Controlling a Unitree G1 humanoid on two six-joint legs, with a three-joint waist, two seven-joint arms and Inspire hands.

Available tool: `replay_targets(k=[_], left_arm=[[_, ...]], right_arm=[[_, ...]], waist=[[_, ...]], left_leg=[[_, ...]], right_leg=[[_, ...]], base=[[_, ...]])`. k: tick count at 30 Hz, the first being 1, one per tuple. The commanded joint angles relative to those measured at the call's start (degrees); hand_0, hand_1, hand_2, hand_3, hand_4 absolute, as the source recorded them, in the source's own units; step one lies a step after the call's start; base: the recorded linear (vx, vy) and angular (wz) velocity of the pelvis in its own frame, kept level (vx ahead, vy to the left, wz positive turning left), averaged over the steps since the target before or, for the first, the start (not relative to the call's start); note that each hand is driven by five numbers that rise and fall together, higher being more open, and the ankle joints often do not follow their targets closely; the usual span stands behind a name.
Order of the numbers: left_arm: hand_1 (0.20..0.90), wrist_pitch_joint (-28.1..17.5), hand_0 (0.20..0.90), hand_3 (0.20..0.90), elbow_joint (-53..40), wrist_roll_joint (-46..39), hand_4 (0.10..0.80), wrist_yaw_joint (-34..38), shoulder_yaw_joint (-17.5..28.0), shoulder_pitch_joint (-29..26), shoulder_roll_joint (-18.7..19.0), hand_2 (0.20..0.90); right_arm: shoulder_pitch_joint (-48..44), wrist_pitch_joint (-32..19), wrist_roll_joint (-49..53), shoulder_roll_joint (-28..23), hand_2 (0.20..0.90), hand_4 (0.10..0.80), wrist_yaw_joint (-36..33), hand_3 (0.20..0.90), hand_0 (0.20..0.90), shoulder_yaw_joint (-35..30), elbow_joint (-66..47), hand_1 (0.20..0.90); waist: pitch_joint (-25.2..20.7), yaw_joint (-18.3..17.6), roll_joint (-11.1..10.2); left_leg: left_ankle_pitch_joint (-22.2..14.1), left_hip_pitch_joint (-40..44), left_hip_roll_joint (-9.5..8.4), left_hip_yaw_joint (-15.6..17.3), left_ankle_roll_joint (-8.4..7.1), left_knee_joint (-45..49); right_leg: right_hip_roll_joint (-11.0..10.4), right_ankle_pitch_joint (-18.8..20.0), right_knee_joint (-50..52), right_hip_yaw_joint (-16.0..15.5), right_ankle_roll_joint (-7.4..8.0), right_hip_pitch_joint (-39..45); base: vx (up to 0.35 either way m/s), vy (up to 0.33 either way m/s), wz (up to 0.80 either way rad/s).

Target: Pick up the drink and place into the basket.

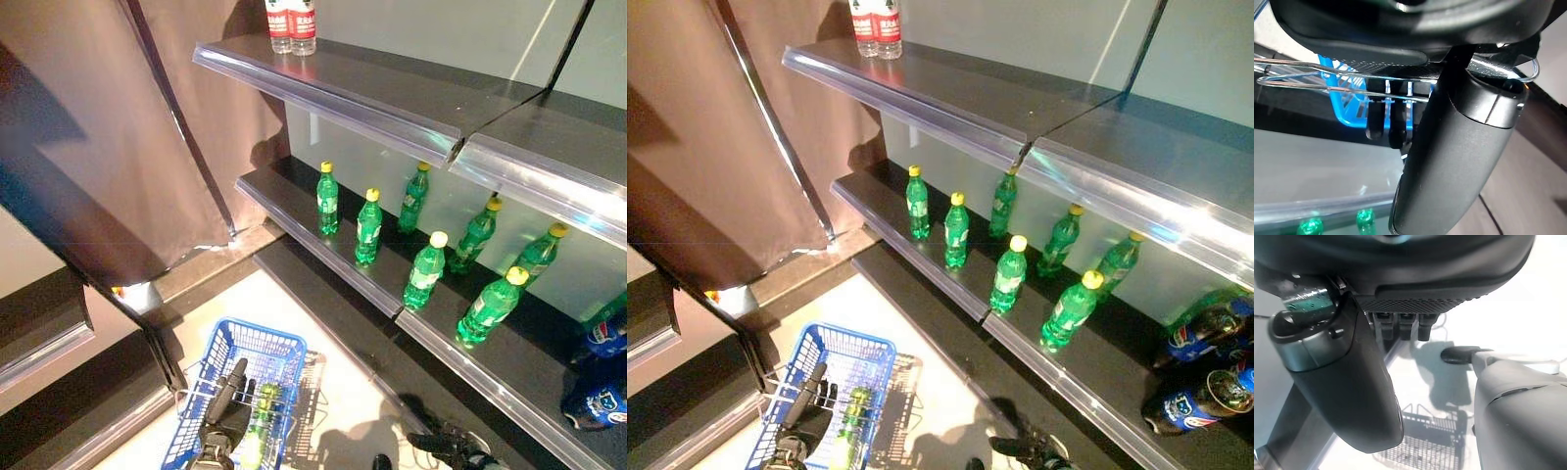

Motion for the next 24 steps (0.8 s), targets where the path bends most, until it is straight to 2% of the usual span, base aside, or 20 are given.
replay_targets(k=[1, 14, 24], left_arm=[[0.300, -6.7, 0.300, 0.200, -5.6, -0.3, 0.100, -10.5, 4.1, -7.2, 3.4, 0.300], [0.300, -7.5, 0.300, 0.200, -6.0, -0.3, 0.100, -8.9, 3.7, -7.2, 3.6, 0.300], [0.300, -8.2, 0.300, 0.200, -6.9, -0.8, 0.100, -7.8, 2.4, -7.0, 3.6, 0.300]], right_arm=[[-2.0, -1.4, -0.2, -0.9, 0.900, 0.800, 1.5, 0.900, 0.900, 1.1, 3.2, 0.900], [-2.2, -1.3, -0.3, -0.9, 0.900, 0.800, 1.7, 0.900, 0.900, 1.4, 3.1, 0.900], [-3.4, -4.5, 4.0, 0.0, 0.900, 0.800, 5.3, 0.900, 0.900, 3.5, -2.3, 0.900]], waist=[[-2.8, 1.0, -1.7], [-2.9, 1.2, -1.7], [-2.6, 1.8, -1.5]], left_leg=[[-1.5, -1.5, -4.88, 2.1, 3.04, 1.3], [-1.5, -1.2, -5.02, 1.9, 3.24, 0.9], [-1.0, -1.0, -5.44, 0.5, 3.37, 0.5]], right_leg=[[0.8, -6.4, 2.1, -0.1, -0.60, 4.6], [0.8, -6.5, 2.1, -0.4, -0.57, 4.7], [0.6, -6.6, 2.5, -0.8, -0.66, 5.1]], base=[[0.000, 0.000, 0.00], [0.000, 0.001, 0.01], [0.000, 0.001, 0.01]])
